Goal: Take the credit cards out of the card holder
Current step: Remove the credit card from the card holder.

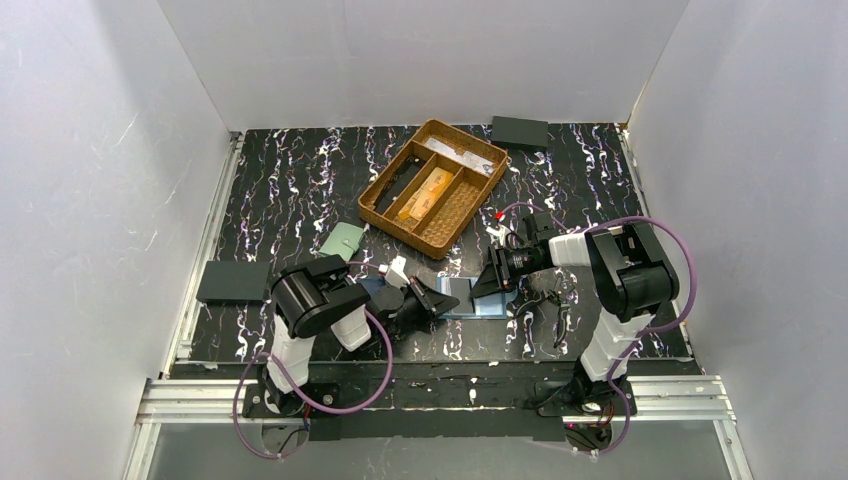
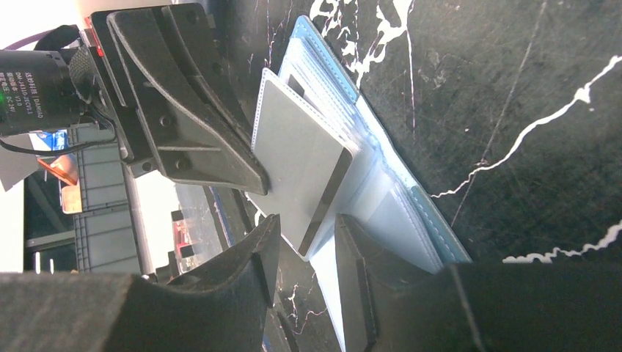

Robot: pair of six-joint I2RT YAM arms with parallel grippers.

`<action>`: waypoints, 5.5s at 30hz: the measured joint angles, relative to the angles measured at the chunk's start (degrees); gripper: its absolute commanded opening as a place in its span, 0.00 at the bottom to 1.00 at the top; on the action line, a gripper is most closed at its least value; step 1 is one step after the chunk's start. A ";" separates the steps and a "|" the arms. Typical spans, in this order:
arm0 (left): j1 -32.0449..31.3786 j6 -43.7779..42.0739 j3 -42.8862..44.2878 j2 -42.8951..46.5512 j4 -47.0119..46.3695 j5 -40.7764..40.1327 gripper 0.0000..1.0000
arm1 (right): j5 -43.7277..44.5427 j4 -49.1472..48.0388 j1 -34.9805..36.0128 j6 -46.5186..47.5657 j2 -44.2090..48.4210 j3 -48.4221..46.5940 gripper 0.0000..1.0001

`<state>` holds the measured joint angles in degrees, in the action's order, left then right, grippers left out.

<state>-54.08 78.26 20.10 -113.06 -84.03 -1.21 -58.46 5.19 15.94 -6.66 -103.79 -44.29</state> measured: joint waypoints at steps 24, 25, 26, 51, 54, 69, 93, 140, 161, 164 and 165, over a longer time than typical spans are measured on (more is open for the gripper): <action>0.37 0.63 2.23 0.09 0.98 1.22 0.00 | -2.51 -0.85 -0.46 -2.67 -1.42 -0.50 0.48; 0.37 0.61 2.23 0.28 1.11 1.20 0.00 | -2.60 -1.11 -0.46 -2.99 -1.44 -0.50 0.47; 0.37 0.63 2.27 0.33 1.20 1.20 0.00 | -2.69 -1.53 -0.46 -3.56 -1.46 -0.50 0.46; 0.85 3.87 3.08 -3.85 -3.67 2.38 0.32 | -4.02 -4.59 -3.52 -4.07 -3.34 0.13 0.01; 1.33 3.85 3.02 -3.85 -4.26 3.26 0.32 | -4.83 -3.85 -3.85 -3.43 -3.34 0.13 0.01; 3.98 3.93 3.15 -4.72 -3.19 7.39 0.05 | -5.33 -0.48 -5.14 -0.17 -3.34 -0.13 0.01; 5.16 3.80 3.08 -5.03 -3.41 10.60 0.04 | -5.07 4.76 -5.73 3.78 -3.34 -1.07 0.01; 8.17 -18.23 -4.92 9.79 1.53 17.09 0.60 | -7.10 32.02 -2.36 36.89 9.20 -9.11 0.01; 8.20 -19.96 -0.76 9.75 1.55 28.30 0.10 | -12.28 44.39 -2.21 49.20 7.50 -12.61 0.01; 8.20 -20.02 -0.76 9.88 1.51 29.83 0.00 | -12.07 44.44 -2.43 49.42 7.28 -12.66 0.01; 8.20 -19.93 -0.74 9.88 1.53 30.16 0.00 | -11.98 44.44 -2.43 49.44 7.19 -12.68 0.01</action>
<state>-45.89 58.33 19.35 -103.18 -82.50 28.95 -70.43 49.63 13.52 42.78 -96.60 -56.97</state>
